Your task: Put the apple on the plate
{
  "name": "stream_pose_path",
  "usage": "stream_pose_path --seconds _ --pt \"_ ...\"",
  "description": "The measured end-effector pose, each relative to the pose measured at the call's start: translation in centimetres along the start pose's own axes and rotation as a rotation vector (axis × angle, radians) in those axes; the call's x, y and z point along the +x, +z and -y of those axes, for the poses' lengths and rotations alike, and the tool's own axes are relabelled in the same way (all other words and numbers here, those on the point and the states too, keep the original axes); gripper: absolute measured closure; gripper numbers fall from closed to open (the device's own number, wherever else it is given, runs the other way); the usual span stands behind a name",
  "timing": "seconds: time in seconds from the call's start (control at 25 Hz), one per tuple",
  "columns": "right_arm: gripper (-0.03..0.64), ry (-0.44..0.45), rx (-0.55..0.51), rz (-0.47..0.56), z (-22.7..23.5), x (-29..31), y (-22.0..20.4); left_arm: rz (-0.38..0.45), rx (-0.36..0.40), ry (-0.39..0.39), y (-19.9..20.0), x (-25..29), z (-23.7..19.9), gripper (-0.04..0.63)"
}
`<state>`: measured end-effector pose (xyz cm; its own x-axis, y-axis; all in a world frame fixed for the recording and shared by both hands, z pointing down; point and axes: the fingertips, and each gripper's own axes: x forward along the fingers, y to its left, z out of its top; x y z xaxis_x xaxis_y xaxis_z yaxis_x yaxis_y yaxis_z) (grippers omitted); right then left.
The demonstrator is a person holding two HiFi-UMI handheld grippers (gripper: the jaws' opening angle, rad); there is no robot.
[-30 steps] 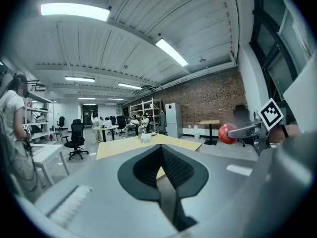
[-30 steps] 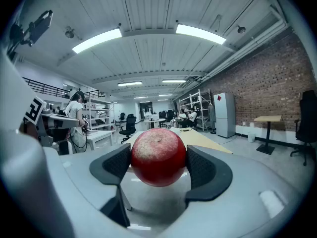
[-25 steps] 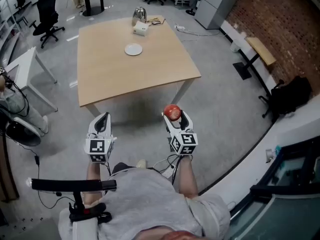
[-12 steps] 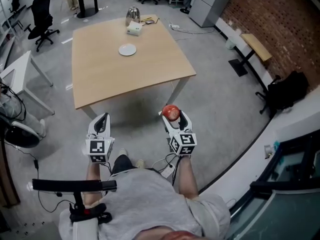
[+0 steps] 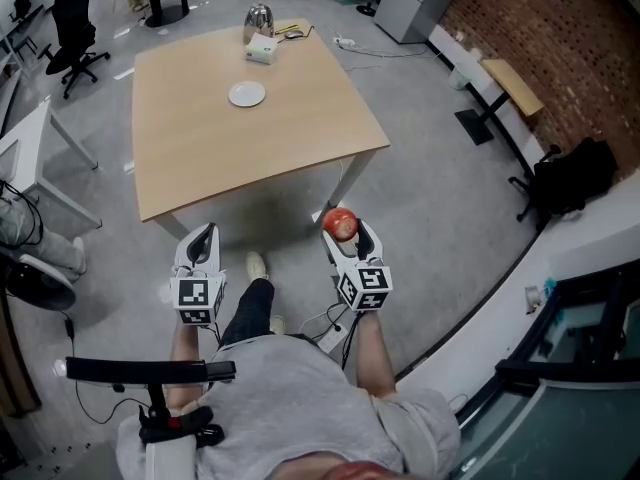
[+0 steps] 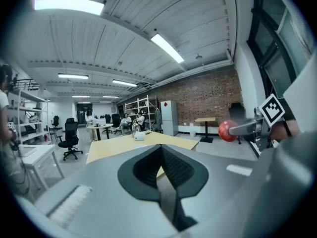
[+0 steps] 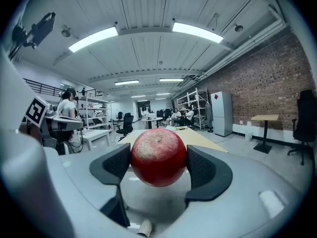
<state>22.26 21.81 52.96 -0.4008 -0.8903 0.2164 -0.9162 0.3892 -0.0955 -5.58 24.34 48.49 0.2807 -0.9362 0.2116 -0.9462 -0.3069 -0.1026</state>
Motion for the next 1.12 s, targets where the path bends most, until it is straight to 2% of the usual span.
stream_pose_path --seconds 0.68,0.88,1.12 --pt "0.258 0.003 0.005 -0.015 5.7 10.9 2.7 -0.005 -0.007 -0.014 2.9 13.1 -2.7 0.575" --pt "0.258 0.01 0.008 -0.019 7.0 12.4 4.3 -0.007 -0.006 -0.016 4.5 15.0 -2.8 0.575" --pt "0.258 0.023 0.01 -0.032 7.4 16.5 4.8 -0.02 -0.007 -0.008 4.5 18.4 -5.1 0.575"
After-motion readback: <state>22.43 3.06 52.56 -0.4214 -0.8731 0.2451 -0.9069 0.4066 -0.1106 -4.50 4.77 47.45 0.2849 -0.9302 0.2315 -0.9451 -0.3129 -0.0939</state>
